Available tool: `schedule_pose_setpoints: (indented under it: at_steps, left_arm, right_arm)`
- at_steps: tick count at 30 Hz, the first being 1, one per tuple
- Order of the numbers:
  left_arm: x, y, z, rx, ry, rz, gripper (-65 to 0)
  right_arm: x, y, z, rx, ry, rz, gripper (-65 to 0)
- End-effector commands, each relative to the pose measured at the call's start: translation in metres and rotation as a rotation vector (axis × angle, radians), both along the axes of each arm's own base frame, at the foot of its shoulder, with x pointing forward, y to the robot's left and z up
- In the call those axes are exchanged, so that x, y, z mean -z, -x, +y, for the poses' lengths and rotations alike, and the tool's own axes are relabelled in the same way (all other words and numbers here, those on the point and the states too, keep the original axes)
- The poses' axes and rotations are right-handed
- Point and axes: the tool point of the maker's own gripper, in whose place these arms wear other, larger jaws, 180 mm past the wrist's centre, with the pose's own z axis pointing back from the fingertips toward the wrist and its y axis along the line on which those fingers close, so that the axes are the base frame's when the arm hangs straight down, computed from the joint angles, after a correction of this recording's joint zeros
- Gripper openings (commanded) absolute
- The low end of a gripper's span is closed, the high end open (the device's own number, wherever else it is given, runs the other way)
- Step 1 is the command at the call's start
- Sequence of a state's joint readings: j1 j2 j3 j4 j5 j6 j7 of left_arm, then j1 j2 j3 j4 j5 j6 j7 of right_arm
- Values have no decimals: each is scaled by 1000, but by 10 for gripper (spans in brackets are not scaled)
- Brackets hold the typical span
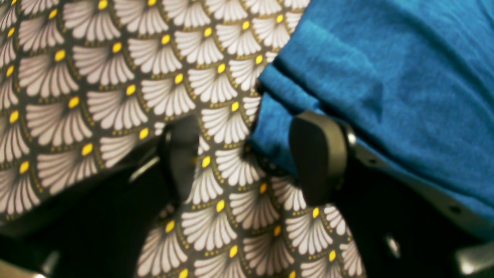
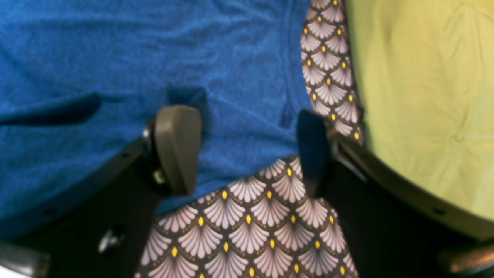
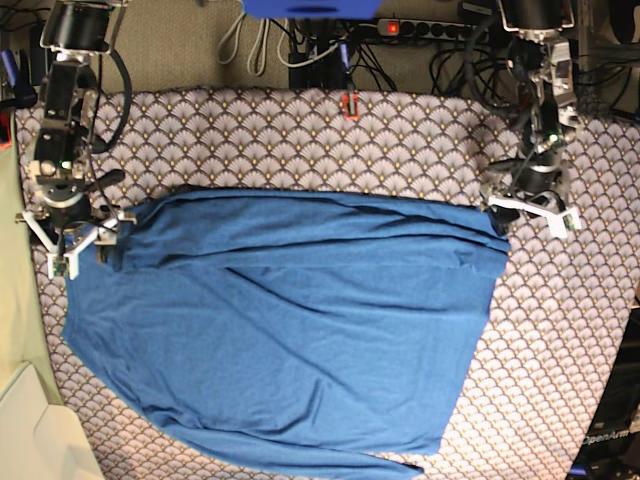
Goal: Fold the T-shirt properly
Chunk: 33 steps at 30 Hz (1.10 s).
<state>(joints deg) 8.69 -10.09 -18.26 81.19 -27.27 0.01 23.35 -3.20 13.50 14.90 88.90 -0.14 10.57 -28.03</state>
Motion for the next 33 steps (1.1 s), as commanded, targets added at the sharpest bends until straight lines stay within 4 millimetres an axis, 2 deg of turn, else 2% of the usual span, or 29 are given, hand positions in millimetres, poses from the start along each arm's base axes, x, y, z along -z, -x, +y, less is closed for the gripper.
schedule_pose_setpoints:
  at_steps: [1,5,8,11,23,27,33]
  left_arm:
    - [-14,-12,1,6,-8,-52,-251]
    - [-12,-18,-3,4,8,-52,-251]
    - [-7,-22,-22,56,14,-41,-251]
    - [-6,-26,-31,79,17,-40,-251]
    - [-7,-25,-28,67,17,-42,-251]
    - [-16,-37,-29,68,18,-69,-251]
    - [-8,-45,-36,55,53,-58,-251]
  right_arm:
    - [-18,-9,-5,-2,21,-57,-246]
    - [-18,-9,-4,-3,21,-56,-246]
    - [-18,-9,-4,-3,21,-56,-246]
    - [-18,-9,-4,-3,21,-56,-246]
    - [-19,-10,-5,-3,22,-58,-246]
    - [-18,-10,-5,-3,20,-58,-246]
    - [-17,-9,-5,-3,20,-55,-246]
